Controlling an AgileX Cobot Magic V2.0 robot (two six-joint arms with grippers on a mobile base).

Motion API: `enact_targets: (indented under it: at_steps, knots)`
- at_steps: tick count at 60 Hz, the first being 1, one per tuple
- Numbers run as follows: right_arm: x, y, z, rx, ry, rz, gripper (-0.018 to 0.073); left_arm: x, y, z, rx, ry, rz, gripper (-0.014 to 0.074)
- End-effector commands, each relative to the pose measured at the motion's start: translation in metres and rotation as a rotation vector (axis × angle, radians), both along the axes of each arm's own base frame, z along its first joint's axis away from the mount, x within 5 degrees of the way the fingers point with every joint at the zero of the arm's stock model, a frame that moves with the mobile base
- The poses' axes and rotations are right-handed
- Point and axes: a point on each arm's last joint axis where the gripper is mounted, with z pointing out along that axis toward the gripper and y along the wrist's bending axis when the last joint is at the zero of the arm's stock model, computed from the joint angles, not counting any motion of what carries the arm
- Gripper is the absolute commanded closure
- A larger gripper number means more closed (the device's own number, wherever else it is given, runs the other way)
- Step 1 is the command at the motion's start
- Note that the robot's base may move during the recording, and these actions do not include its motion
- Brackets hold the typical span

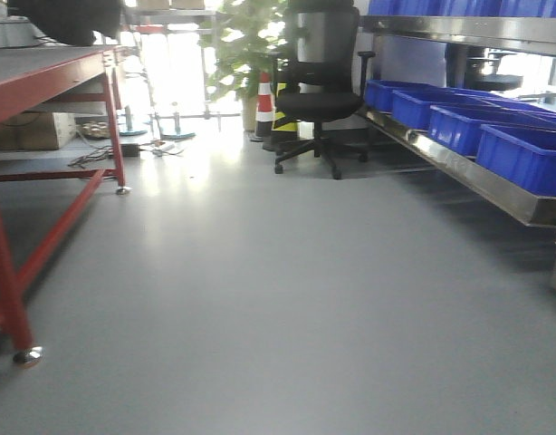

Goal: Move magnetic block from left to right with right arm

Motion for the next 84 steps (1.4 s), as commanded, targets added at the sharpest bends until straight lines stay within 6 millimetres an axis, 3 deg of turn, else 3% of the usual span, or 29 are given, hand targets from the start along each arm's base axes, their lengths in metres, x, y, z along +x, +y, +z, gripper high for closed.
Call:
enact_targets:
  at_steps: [1,84]
  knots:
    - [0.0008,0.0004,0.0152,0.009,-0.095,0.0,0.0419,-0.0016,0.0005,0.0058,-0.011,-0.094,0.007,0.0713]
    - [0.0008,0.0004,0.0152,0.009,-0.095,0.0,0.0419,-0.0016,-0.0002,0.0058,-0.011,-0.094,-0.006,0.0713]
